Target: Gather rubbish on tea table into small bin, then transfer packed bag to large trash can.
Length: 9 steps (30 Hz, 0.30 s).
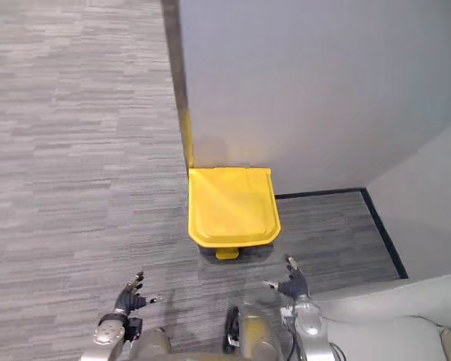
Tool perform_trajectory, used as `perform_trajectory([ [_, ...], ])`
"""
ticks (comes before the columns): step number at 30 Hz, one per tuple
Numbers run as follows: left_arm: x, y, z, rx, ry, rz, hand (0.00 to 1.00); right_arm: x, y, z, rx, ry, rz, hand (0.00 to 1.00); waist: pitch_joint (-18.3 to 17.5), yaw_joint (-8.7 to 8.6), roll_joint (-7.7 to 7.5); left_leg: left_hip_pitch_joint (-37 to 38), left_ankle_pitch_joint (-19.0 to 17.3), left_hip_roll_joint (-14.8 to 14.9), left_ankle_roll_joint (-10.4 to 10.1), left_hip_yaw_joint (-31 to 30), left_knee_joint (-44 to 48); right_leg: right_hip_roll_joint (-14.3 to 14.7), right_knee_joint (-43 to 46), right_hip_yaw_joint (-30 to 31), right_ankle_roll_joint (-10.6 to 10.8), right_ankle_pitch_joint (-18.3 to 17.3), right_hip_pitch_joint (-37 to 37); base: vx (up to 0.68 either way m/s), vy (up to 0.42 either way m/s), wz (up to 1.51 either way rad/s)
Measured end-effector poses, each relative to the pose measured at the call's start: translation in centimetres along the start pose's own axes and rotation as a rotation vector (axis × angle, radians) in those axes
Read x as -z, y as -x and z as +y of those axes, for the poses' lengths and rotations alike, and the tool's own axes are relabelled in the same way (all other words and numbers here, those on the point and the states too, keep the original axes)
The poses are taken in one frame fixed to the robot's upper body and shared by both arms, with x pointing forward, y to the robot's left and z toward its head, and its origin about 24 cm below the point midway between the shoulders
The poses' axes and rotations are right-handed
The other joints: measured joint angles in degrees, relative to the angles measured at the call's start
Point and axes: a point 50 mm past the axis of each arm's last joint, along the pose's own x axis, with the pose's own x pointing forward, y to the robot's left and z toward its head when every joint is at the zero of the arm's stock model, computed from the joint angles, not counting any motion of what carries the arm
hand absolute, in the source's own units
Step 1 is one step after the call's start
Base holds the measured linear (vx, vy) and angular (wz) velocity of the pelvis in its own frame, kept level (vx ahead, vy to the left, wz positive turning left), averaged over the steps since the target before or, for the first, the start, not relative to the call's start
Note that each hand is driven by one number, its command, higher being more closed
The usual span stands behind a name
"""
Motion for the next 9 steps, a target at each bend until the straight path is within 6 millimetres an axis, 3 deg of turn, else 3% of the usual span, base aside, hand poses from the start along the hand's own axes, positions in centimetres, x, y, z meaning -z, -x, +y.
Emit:
perform_trajectory([
  [2,-0.1,-0.1,-0.5,0.004,0.015,-0.002,0.00,1.5,-0.2,-0.3,0.015,-0.034,0.077,0.00,-1.56,0.05,1.62,0.98,2.32,0.03,1.30,0.13,-4.82,1.54,-4.90,0.02,-0.55,2.88,1.05,-0.06,-0.051,-0.16],
  [4,0.3,-0.1,-0.5,0.001,0.019,0.015,0.00,2.5,-0.1,-0.5,0.027,-0.054,0.129,0.00,-1.97,0.07,2.30,2.26,4.46,-0.38,1.19,0.00,-8.44,2.00,-7.24,0.05,-0.60,4.45,1.73,-0.07,-0.001,-0.02],
  [9,1.7,0.3,-0.6,0.002,0.020,0.075,0.00,3.7,0.2,-0.9,0.045,-0.072,0.180,0.00,-2.33,0.18,2.37,3.02,5.92,-2.24,1.39,-0.09,-10.51,1.26,-10.37,0.70,0.51,7.08,2.96,-0.09,0.050,0.02],
])
